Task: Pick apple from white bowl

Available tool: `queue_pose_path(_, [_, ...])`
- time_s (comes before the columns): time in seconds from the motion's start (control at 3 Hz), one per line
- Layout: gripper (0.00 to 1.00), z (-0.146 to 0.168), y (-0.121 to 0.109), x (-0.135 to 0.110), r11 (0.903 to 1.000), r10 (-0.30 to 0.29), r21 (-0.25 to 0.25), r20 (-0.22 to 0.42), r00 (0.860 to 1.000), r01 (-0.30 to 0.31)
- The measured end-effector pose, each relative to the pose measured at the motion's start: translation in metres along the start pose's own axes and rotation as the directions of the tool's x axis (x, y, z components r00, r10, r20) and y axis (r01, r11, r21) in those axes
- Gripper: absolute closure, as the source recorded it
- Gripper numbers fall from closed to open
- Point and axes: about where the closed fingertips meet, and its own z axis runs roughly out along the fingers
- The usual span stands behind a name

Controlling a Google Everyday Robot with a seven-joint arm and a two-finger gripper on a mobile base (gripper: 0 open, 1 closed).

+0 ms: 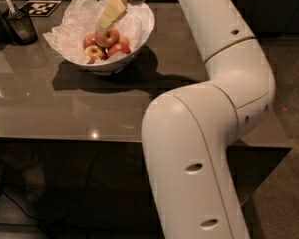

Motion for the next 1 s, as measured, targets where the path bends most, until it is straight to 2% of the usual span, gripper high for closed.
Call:
queue_pose_path(0.33, [0.00, 0.0458, -0.0018, -0.0030, 0.9989, 0.006, -0.047, -0.007, 1.000, -0.007])
queue_pose_path(0.67, [0.00, 0.0459, -0.0017, -0.0031, 0.9989, 0.006, -0.047, -0.006, 1.000, -0.006])
queue_pose_path(1.0, [0.00, 0.0556, 0.0046, -0.0115, 0.9975, -0.046, -0.055, -0.004, 0.999, 0.045])
